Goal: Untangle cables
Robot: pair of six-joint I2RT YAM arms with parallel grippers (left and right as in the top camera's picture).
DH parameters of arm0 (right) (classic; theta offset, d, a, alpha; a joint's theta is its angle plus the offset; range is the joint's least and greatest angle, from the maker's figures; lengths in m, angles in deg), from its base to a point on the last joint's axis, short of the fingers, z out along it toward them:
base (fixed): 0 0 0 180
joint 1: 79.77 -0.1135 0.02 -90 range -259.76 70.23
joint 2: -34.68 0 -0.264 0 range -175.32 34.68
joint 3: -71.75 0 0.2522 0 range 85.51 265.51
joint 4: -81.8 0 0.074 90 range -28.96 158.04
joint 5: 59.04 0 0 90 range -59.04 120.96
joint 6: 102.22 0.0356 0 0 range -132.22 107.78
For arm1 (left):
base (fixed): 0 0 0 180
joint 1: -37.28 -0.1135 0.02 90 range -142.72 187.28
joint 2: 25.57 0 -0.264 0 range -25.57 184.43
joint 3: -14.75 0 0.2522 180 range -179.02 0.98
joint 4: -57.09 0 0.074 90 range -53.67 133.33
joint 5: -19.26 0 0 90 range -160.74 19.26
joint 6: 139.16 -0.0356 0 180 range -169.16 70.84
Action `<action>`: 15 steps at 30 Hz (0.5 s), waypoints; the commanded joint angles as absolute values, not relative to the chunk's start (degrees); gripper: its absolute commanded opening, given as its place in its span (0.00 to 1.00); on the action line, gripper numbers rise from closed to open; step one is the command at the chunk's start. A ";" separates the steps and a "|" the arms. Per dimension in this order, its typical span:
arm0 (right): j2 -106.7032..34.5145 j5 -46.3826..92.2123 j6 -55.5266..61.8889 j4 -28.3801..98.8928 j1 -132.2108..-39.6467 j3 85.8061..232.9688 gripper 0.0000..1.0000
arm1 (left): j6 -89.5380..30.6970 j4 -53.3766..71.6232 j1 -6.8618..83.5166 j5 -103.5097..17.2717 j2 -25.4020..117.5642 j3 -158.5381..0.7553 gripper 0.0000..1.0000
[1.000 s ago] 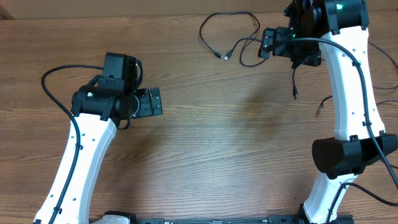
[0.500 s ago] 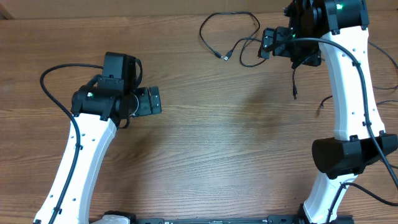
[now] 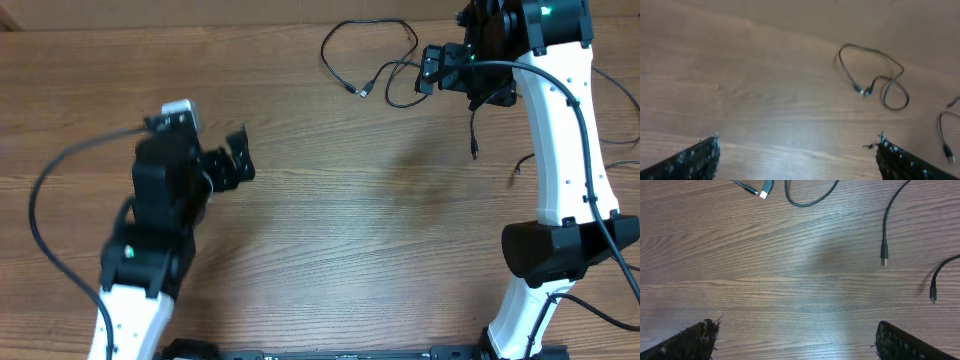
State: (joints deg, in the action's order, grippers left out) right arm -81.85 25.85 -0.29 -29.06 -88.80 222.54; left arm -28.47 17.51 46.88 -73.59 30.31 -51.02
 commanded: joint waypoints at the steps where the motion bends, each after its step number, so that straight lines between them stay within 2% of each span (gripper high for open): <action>1: -80.30 25.77 -0.73 -28.90 -88.76 222.72 1.00 | -27.57 23.32 46.67 -74.05 21.42 -41.52 1.00; 9: -80.30 25.79 -0.75 -28.90 -88.76 222.72 1.00 | -25.21 37.59 46.67 -74.16 -4.16 -19.79 1.00; 15: -80.30 25.79 -0.73 -28.90 -88.76 222.72 1.00 | -24.16 42.75 46.62 -74.96 -17.82 -11.35 1.00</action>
